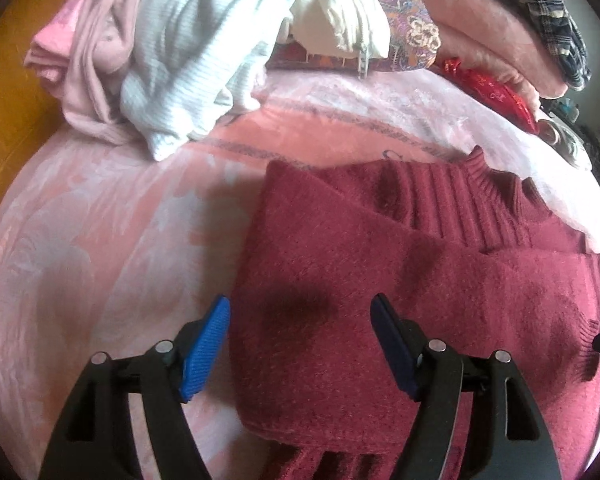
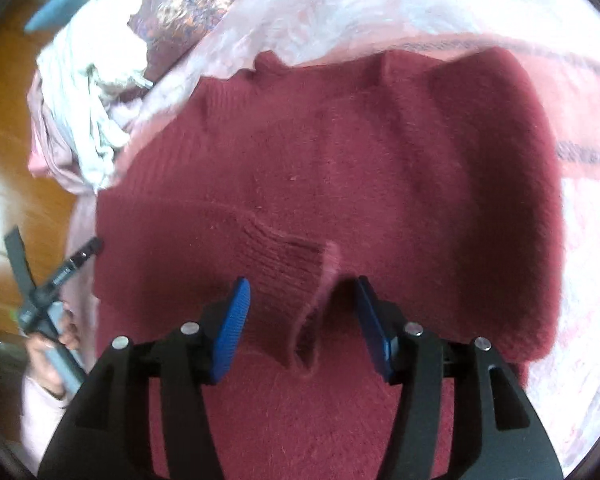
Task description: Fold small clothes
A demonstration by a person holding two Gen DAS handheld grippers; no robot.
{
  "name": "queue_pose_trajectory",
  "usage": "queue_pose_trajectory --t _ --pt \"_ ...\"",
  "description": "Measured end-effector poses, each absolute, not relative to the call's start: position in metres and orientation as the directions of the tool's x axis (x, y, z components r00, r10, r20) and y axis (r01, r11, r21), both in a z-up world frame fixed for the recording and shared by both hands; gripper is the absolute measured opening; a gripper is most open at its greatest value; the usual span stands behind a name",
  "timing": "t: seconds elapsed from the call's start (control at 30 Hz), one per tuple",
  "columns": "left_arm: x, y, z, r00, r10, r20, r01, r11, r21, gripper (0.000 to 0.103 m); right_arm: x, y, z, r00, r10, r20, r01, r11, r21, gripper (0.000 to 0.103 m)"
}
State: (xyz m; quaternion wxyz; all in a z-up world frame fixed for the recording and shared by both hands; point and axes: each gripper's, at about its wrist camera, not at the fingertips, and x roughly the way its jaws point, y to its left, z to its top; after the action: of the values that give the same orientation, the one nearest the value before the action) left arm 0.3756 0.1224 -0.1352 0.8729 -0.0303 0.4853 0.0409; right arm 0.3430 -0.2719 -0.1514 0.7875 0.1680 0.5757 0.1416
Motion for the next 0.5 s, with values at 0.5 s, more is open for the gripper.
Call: queue_pose_trajectory --t 0.5 --pt "0.38 0.107 -0.143 0.544 0.125 -0.829 -0.099 0.991 0.085 0.074 0.369 -0.311 -0.114 0.471 0.291 -0.833 -0.005 0.945 0.327 0.008"
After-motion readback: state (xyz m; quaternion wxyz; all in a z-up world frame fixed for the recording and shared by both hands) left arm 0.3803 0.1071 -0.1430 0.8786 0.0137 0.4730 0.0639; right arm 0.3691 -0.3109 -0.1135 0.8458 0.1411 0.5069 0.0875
